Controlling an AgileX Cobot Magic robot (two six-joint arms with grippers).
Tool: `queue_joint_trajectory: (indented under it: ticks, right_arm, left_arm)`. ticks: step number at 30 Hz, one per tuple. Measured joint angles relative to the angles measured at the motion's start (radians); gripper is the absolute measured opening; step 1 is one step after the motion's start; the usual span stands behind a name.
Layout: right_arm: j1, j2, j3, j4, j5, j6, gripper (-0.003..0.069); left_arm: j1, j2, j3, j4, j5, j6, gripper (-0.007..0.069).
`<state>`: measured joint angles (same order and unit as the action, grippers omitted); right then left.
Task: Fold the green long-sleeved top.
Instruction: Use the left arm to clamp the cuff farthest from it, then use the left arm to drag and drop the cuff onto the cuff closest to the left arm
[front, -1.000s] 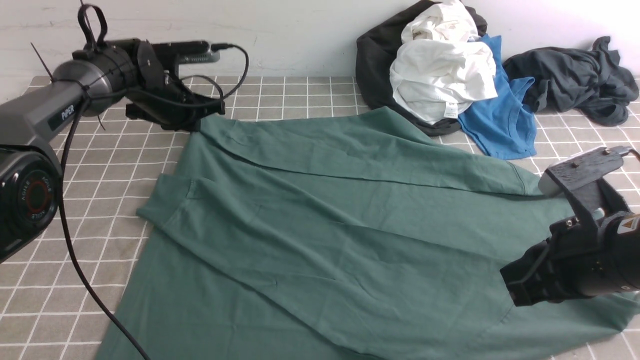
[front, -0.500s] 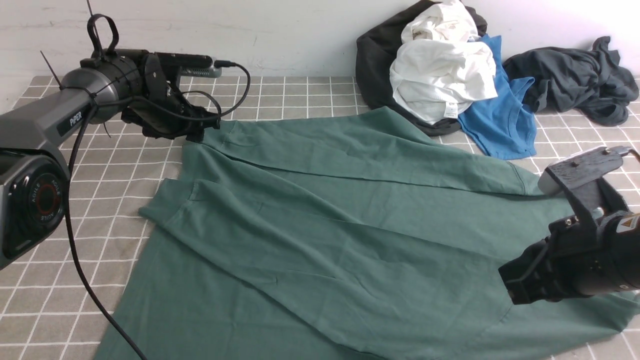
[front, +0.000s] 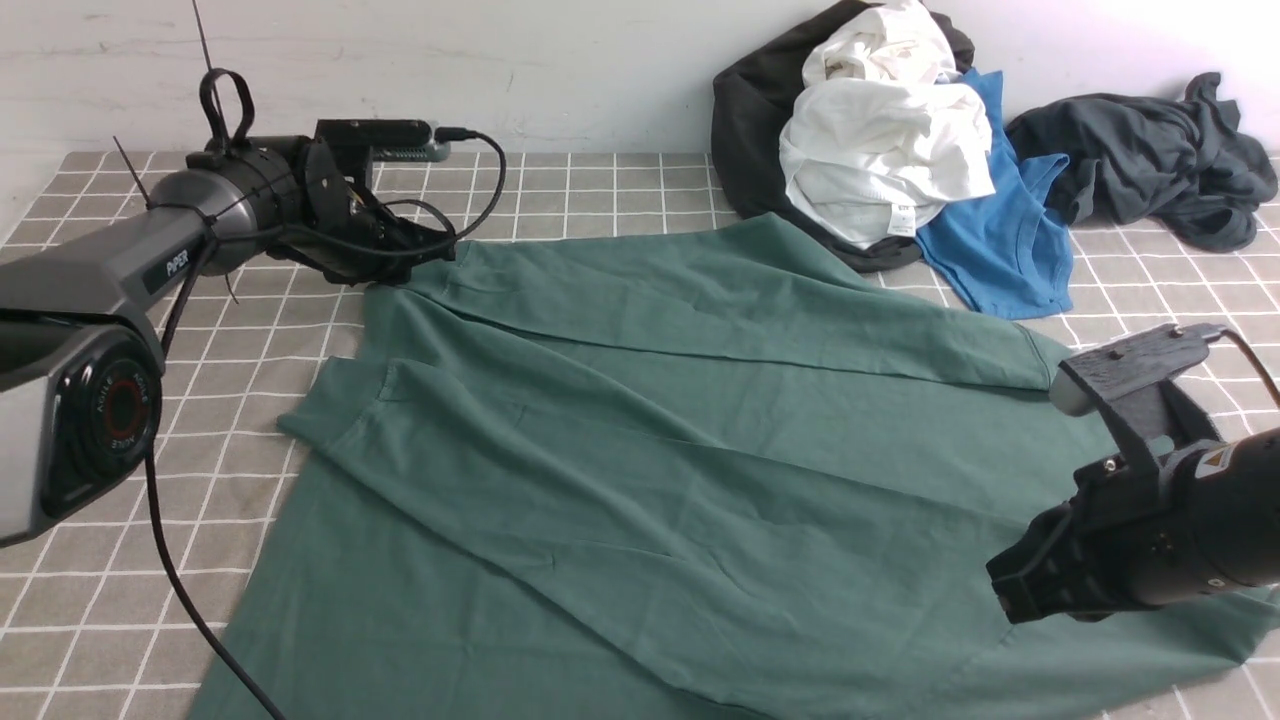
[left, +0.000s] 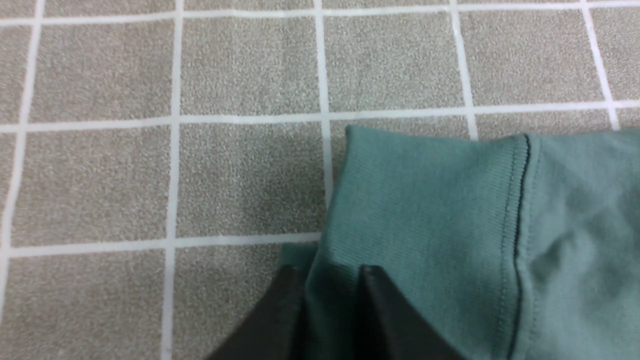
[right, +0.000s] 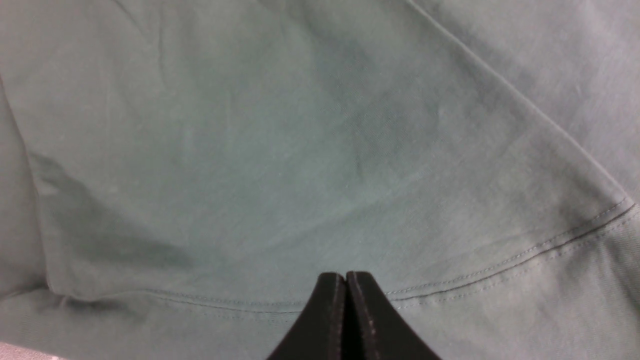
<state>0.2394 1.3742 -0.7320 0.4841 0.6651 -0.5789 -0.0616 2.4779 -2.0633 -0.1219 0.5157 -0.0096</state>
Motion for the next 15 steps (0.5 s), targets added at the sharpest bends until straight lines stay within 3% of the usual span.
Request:
queue_joint_trajectory:
  ticks: [3, 10, 15]
  right_arm:
    - [0.000, 0.000, 0.000, 0.001, 0.000, 0.000, -0.0010]
    - [0.000, 0.000, 0.000, 0.001, 0.002, 0.000, -0.0010]
    - [0.000, 0.000, 0.000, 0.003, 0.019, 0.000, -0.0010]
  left_arm:
    - [0.000, -0.006, -0.018, -0.011, 0.028, 0.001, 0.0012]
    - [0.000, -0.080, -0.110, -0.018, 0.223, 0.010, 0.0005]
    - [-0.002, -0.202, -0.172, -0.022, 0.542, 0.055, 0.0005]
